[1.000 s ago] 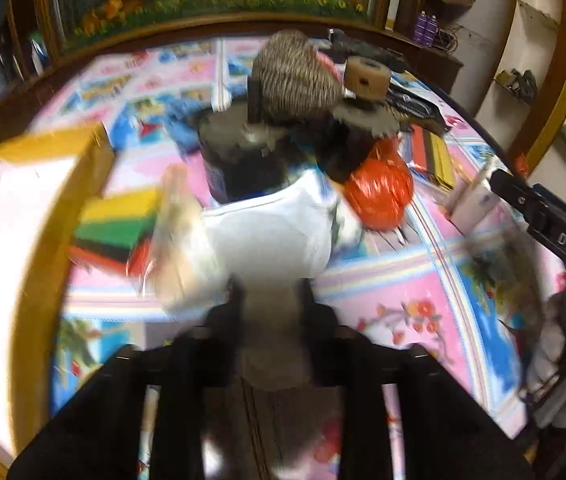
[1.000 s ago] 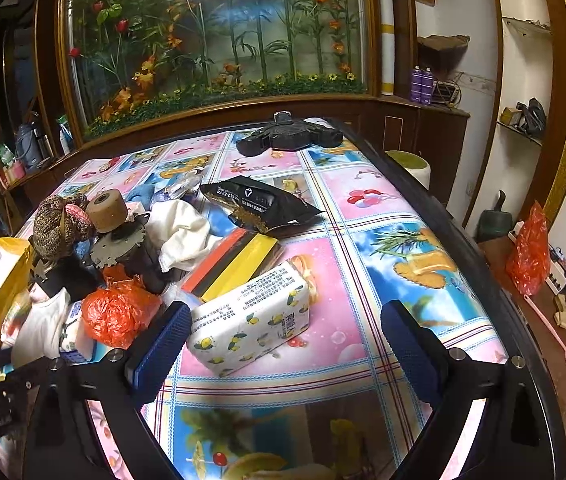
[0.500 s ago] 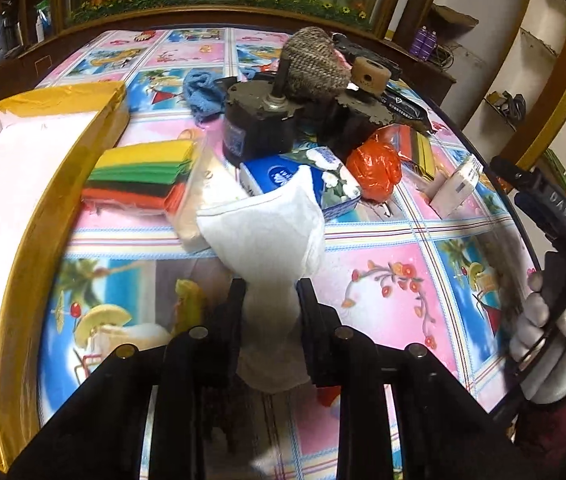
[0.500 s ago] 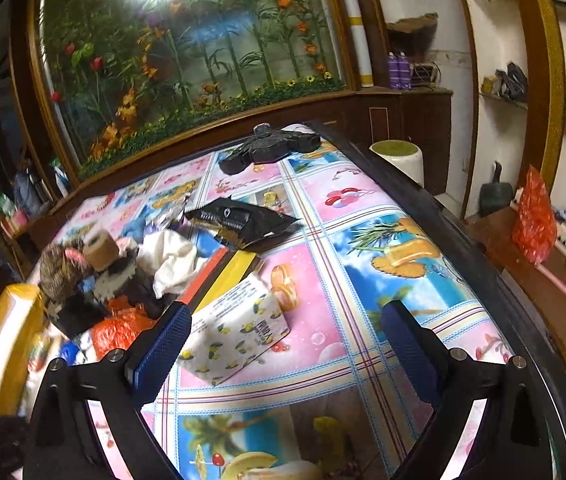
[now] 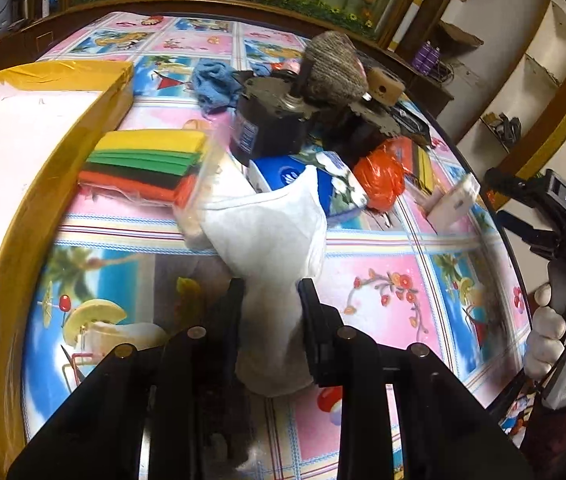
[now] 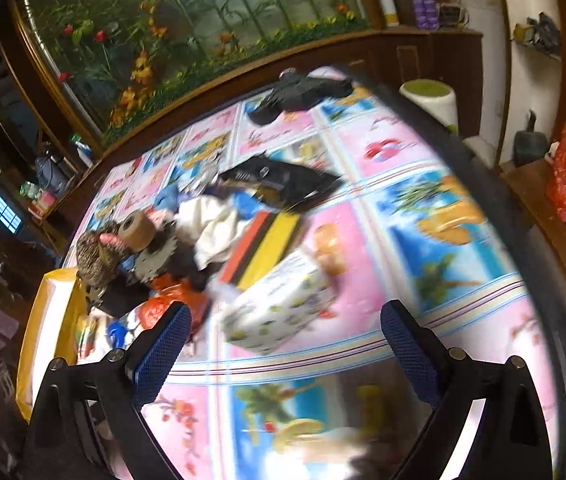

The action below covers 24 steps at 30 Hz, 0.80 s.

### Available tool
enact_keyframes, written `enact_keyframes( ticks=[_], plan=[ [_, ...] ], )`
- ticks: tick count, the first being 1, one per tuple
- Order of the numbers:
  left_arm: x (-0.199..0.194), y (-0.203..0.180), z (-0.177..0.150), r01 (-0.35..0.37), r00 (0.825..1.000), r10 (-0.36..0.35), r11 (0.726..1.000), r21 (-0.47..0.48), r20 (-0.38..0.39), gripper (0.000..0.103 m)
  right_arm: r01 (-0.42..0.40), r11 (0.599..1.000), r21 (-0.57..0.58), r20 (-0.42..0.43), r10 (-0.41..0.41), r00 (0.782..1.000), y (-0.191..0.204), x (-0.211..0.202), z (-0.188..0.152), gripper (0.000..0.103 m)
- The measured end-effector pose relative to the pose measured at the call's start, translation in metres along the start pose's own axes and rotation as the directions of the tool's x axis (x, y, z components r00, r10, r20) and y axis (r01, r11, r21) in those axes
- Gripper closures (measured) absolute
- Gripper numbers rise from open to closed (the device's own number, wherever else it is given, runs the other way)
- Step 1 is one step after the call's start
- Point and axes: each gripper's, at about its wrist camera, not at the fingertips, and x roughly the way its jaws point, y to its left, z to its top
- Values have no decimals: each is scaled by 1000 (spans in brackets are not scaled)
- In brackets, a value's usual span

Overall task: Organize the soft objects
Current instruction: 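Grasp the white cloth with the left tool while the right tool grasps the lemon-print tissue pack, then carry both items into the yellow-rimmed tray and open both tools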

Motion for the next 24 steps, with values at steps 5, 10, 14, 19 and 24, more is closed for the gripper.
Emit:
enact_keyframes(
  ticks=[5,10,14,19,24],
  plan=[
    [4,-3,6,-26,1000,26,1000,-1,7,59,110,994,-20,-47,-110,993,27,27,15,12],
    [5,-12,4,-6,1000,6,999,42,-1,79,141,990,-26,-108,-143,984,27,41,16,60],
    [-7,-9,-3,57,998,-57,998,32,-5,90,121,992,-36,-77,-123,989,20,21,5,80],
    [-47,0,-5,131,990,-131,991,10,41,90,34,998,-50,-56,-37,998,19,-11,-11,81],
    [-92,25,10,128,986,-126,992,-11,107,90,-89,989,-114,-42,84,996,49,-43,-19,81]
  ],
)
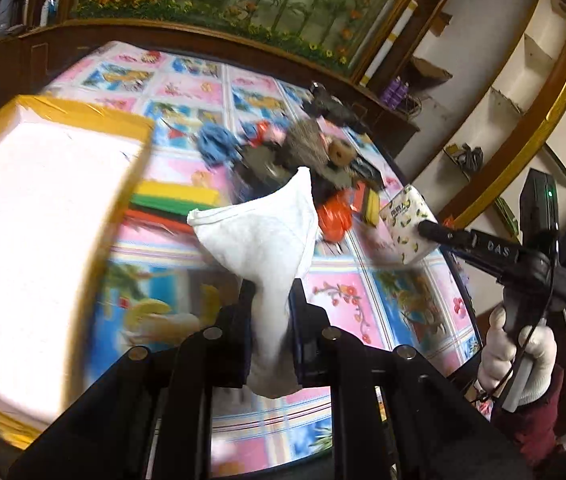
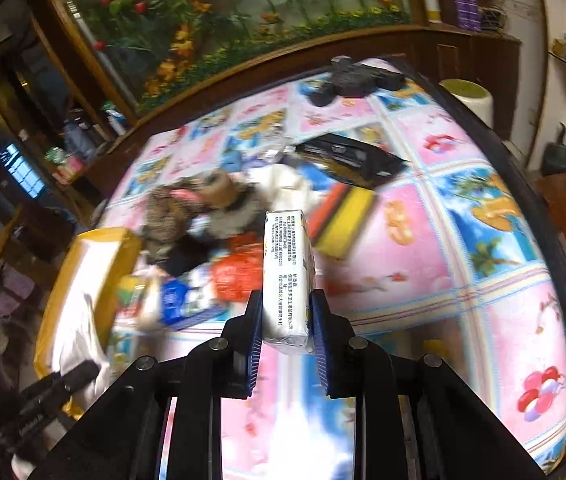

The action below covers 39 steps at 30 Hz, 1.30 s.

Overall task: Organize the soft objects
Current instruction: 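Carry both items into the yellow-rimmed tray and open both tools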

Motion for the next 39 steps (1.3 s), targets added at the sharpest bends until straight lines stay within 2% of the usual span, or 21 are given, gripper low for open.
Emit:
enact_keyframes(
  ticks=[6,8,10,12,16,18,23,25,26,27,28,29,30,32,36,39],
  plan=[
    [-36,49,36,-104,992,106,994,-35,68,90,-181,977,-108,-33,179,983,74,-2,9,81],
    [-37,65,47,-133,987,136,990,-49,79,90,-215,969,-118,-48,211,976,100,9,14,81],
    [-31,86,61,-148,986,154,986,-80,72,90,-261,956,-137,-73,253,965,124,23,22,81],
    [-18,110,74,-132,989,139,983,-129,48,90,-299,944,-142,-99,287,953,149,41,29,81],
    [9,152,89,-128,990,136,969,-213,23,90,-365,925,-109,-162,346,924,186,91,46,81],
    [24,166,94,-145,988,151,961,-234,9,90,-370,924,-93,-194,348,917,199,119,54,81],
    [47,183,99,-149,989,151,956,-252,-12,89,-333,940,-78,-256,304,918,221,189,66,81],
    [50,188,99,-126,992,126,955,-269,-17,79,-334,938,-89,-277,299,913,231,211,68,79],
    [51,191,99,-104,994,103,954,-281,-19,70,-330,939,-95,-283,293,914,237,219,69,77],
    [51,192,98,-83,996,82,954,-287,-17,62,-318,943,-102,-284,279,917,240,223,69,76],
    [49,192,99,-72,997,72,955,-286,-13,59,-307,945,-112,-282,266,922,243,227,69,75],
    [47,193,99,-72,997,73,956,-284,-7,54,-304,945,-122,-278,261,924,244,226,69,69],
    [44,193,99,-79,997,83,955,-287,1,54,-293,946,-138,-265,250,931,244,225,69,61],
    [36,193,100,-82,996,91,950,-302,16,54,-275,946,-173,-229,233,945,243,206,67,59],
    [15,186,101,-102,991,123,947,-304,52,54,-269,942,-200,-171,236,956,234,173,67,59],
    [-3,167,99,-98,987,130,956,-277,96,54,-243,943,-226,-78,231,970,213,135,62,55]
  ],
)
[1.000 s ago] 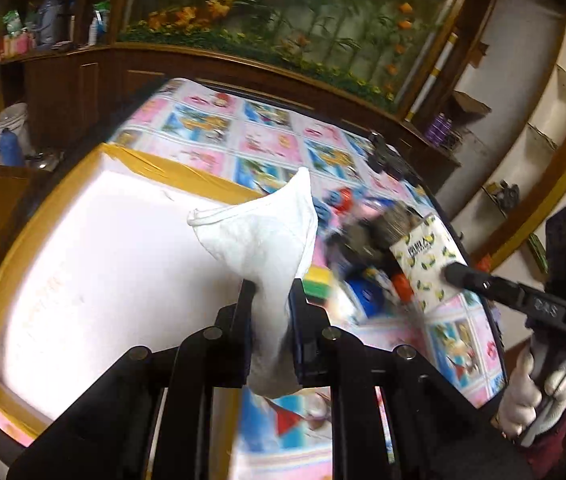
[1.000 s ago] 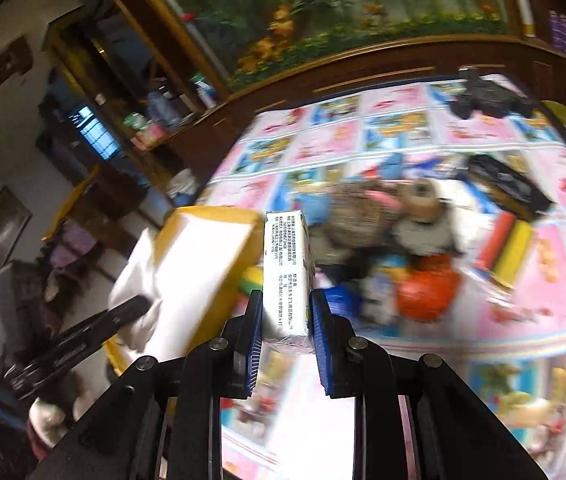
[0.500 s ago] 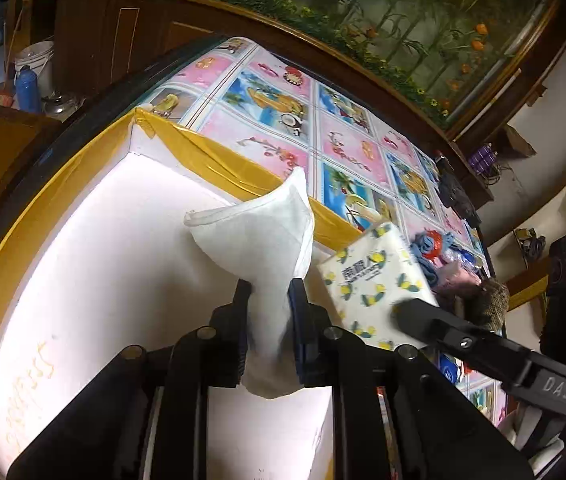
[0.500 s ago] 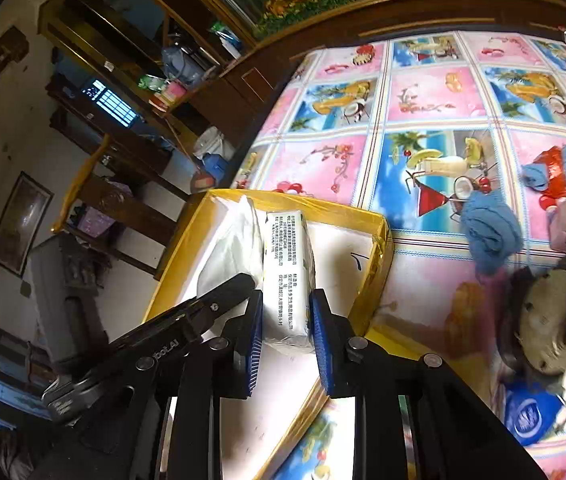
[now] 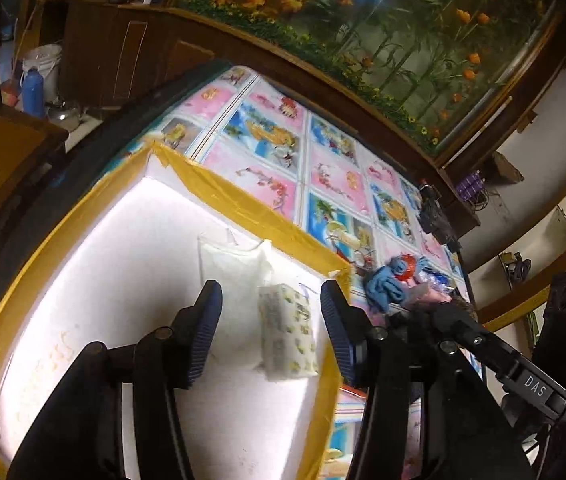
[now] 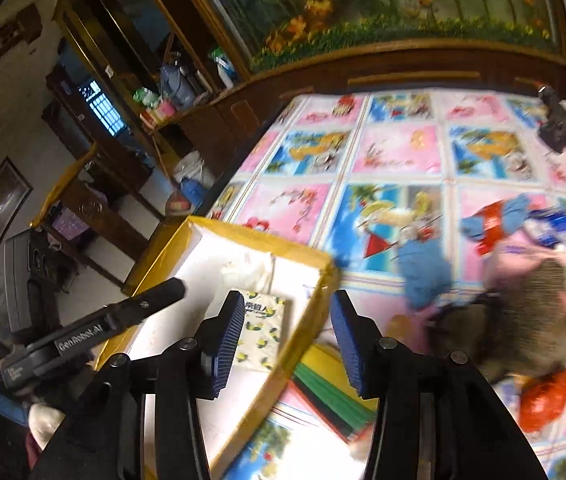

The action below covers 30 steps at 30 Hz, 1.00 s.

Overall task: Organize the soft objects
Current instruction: 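Carry both items into the yellow-rimmed tray and open both tools, then grasp the striped sponge pack with the left tool while the right tool grasps the white Face tissue pack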

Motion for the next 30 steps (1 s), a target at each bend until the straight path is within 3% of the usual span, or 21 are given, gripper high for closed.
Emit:
enact_keyframes(
  ticks=[3,7,11,16,20,22,25,27,30],
  plan=[
    [-12,-30,-14,11,1000,-13,996,85,16,45,40,999,-8,94,-39,995,-14,-41,-19,28],
    [-7,-79,-43,30,999,-21,972,233,-41,43,129,992,-19,160,-124,979,-41,-82,-55,27],
    [21,-121,-72,45,994,-7,936,348,-109,43,175,984,38,160,-179,971,-75,-109,-89,27],
    [75,-142,-71,109,977,-39,937,331,-211,43,158,977,145,145,-179,973,-106,-130,-112,27],
    [101,-123,-63,144,959,-89,971,192,-269,34,138,974,179,160,-167,973,-124,-159,-121,27],
    [100,-117,-62,120,963,-68,974,190,-262,36,132,973,189,168,-165,972,-132,-166,-125,27],
    [99,-107,-59,-3,975,53,975,224,-217,35,122,969,216,167,-160,973,-147,-172,-134,27],
    [98,-99,-57,-16,977,62,975,220,-204,36,113,965,237,163,-154,974,-154,-172,-137,27],
    [100,-107,-67,1,965,70,963,268,-253,36,103,963,249,155,-144,977,-156,-168,-140,27]
  ],
)
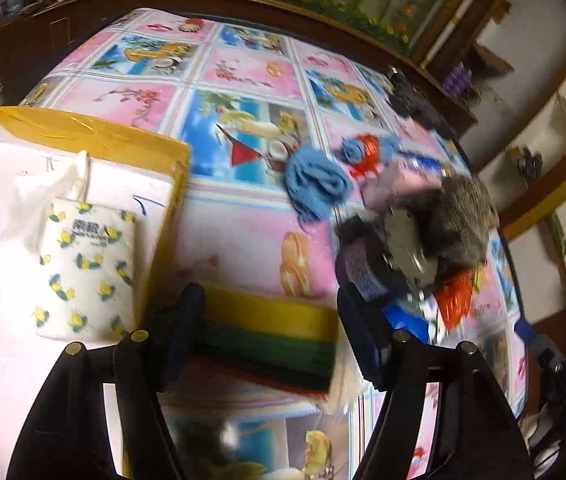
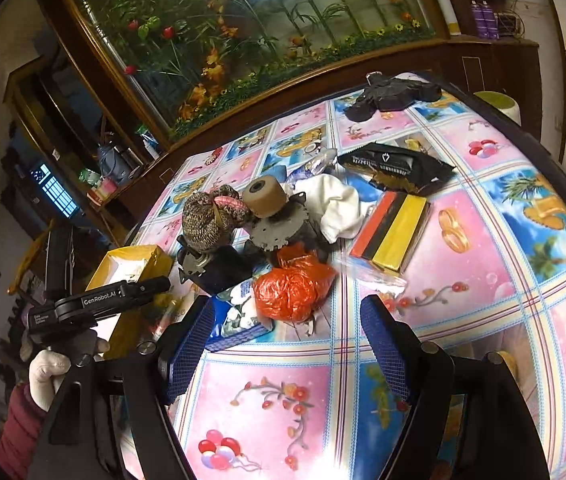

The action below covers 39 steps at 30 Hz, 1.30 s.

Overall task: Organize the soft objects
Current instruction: 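Grasp the striped sponge pack with the left tool while the right tool grasps the white Face tissue pack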

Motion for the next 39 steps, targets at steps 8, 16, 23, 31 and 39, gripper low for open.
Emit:
enact_keyframes(
  ticks=[8,16,23,31,39],
  plan=[
    [-21,-54,-56,222,967,-175,936,273,-186,36,9,1000,-21,-14,-10,1000,5,-3,0,27],
    [-42,-51,-77,186,981,-167,957,222,-99,36,29,999,31,-41,-28,999,-12,-4,-8,27],
    [-29,-80,-105,34,999,-31,969,245,-17,38,9,1000,-13,-83,-10,996,1,4,-18,27],
    [-45,-72,-124,98,994,-84,969,227,-69,100,-57,985,-164,-213,21,977,43,30,-33,27],
    [-54,-55,-136,169,985,-165,980,101,-47,82,-20,954,-300,-288,-71,955,76,63,-35,48]
  ],
)
